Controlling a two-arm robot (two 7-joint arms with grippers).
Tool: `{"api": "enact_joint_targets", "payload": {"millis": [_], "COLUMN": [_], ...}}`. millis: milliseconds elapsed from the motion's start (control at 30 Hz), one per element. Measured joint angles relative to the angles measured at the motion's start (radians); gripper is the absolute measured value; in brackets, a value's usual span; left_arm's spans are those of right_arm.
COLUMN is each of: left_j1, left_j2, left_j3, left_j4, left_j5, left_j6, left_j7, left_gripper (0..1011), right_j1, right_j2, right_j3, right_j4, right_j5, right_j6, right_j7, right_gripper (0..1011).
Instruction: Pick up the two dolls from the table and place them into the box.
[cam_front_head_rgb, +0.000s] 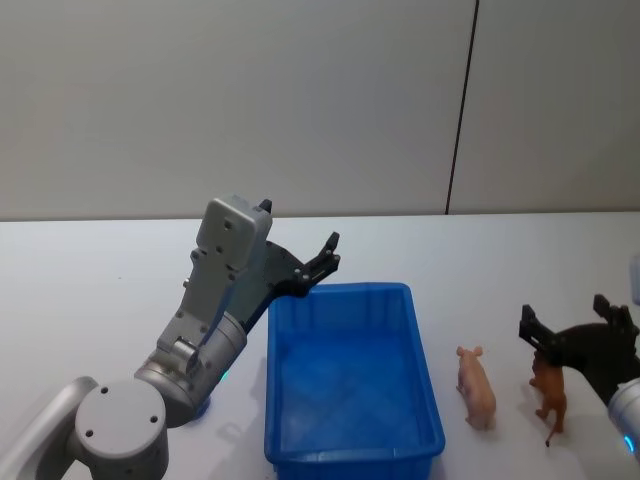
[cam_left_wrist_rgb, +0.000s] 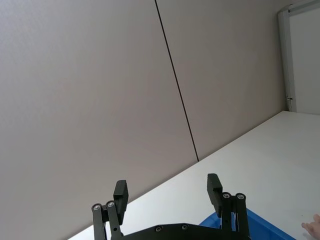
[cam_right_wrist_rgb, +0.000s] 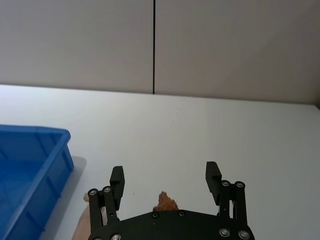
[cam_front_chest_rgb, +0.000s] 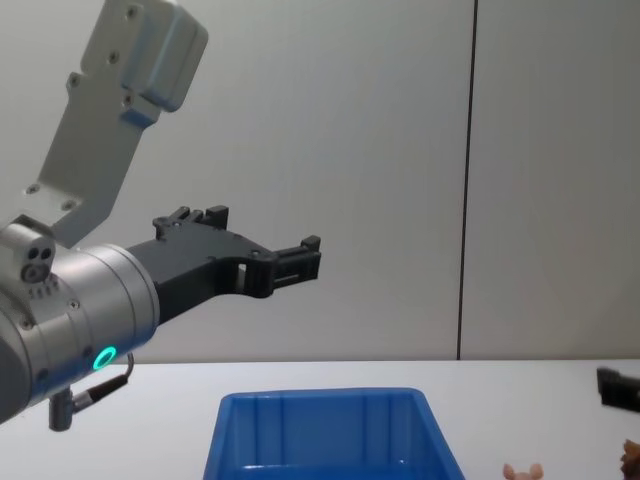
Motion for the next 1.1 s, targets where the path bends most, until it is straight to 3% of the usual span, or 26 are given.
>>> {"api": "enact_joint_targets", "payload": {"millis": [933, 1100], "left_j1": [0.000, 0.000], "left_j2": [0.000, 0.000], "left_j3": [0.000, 0.000], "left_j4": [0.000, 0.000], "left_j5": [0.000, 0.000], "left_j6": [0.000, 0.000], "left_j7": [0.000, 0.000], "left_gripper": [1001, 1001], "right_j1": [-0.037, -0.042], "right_j2": [-0.021, -0.026], "right_j3": [-0.009, -0.010], "right_j4": [0.078, 0.090], "right_j5": [0.020, 0.026], "right_j6": [0.094, 0.098], "right_j7": [0.013, 0.014], "right_gripper": [1001, 910]}}
